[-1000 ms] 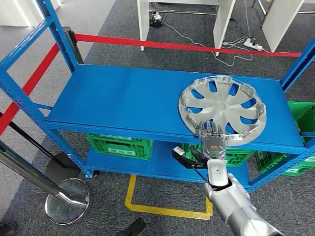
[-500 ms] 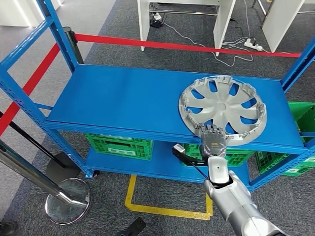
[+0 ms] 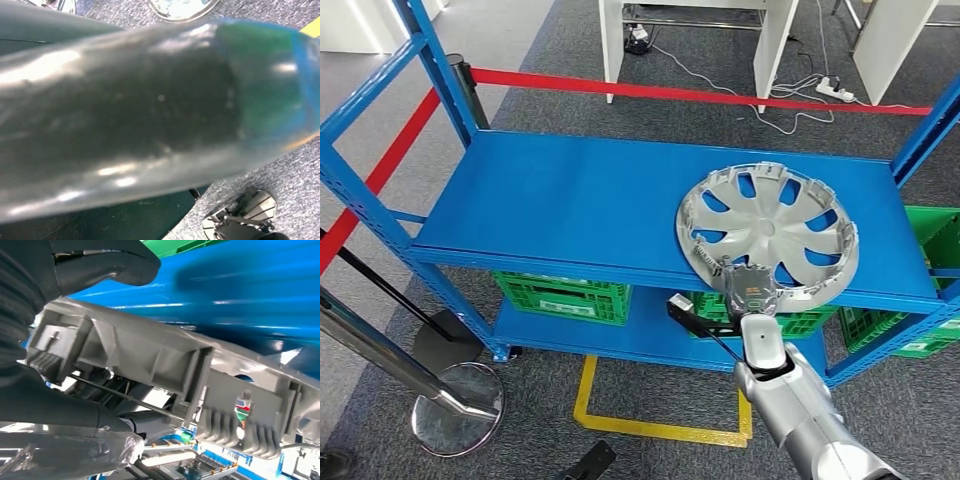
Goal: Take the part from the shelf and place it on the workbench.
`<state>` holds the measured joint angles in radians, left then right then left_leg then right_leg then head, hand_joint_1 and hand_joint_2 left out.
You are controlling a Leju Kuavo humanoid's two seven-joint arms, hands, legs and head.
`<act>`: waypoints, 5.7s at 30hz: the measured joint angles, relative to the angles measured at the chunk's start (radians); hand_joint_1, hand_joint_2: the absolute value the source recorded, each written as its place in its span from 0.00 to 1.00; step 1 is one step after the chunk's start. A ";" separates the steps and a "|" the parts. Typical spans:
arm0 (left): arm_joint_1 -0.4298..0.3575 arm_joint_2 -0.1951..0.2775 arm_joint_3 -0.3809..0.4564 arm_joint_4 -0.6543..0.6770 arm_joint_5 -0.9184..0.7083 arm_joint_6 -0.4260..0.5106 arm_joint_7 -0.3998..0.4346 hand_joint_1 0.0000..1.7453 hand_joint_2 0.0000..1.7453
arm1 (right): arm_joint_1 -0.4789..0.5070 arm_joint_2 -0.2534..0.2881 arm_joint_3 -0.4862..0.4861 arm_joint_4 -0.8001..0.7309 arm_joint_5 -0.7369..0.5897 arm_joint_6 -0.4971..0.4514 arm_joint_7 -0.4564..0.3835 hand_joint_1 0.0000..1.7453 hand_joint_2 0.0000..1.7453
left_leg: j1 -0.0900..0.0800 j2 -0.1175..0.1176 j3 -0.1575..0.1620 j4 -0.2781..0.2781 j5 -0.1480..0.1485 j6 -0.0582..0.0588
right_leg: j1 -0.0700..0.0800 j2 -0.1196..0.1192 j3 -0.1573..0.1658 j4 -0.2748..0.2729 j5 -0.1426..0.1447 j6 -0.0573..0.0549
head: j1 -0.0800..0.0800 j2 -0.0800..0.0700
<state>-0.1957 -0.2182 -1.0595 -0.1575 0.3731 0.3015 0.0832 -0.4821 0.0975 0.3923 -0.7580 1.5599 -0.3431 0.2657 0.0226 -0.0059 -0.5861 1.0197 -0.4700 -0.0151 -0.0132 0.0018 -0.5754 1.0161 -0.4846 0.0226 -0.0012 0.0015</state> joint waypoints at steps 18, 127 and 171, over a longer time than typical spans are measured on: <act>-0.002 0.003 -0.021 0.003 0.083 0.027 -0.016 0.00 0.00 | 0.205 0.013 -0.037 -0.536 0.000 -0.053 -0.192 1.00 1.00 | 0.000 0.000 -0.003 0.000 0.000 0.000 | 0.000 -0.001 -0.002 0.000 0.000 0.000 | 0.000 0.000; -0.041 0.018 -0.309 0.054 0.324 0.151 0.028 0.00 1.00 | 0.397 0.165 -0.125 -1.079 -0.275 -0.022 -0.485 1.00 1.00 | -0.002 0.000 -0.035 -0.011 0.049 0.002 | -0.019 0.005 0.046 0.000 -0.036 0.043 | 0.004 0.000; -0.029 0.040 -0.410 0.076 0.444 0.162 0.012 0.00 1.00 | 0.390 0.190 -0.198 -1.036 -0.304 0.035 -0.499 1.00 1.00 | -0.026 0.004 0.070 0.033 -0.046 0.019 | 0.011 -0.006 -0.044 -0.015 0.052 -0.021 | 0.007 0.000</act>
<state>-0.2247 -0.1782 -1.4695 -0.0820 0.8175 0.4639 0.0953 -0.0918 0.2878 0.1947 -1.7939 1.2555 -0.3084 -0.2333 -0.0033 -0.0022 -0.5163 1.0531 -0.5156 0.0034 -0.0022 -0.0041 -0.6195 1.0012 -0.4330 0.0011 0.0054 0.0015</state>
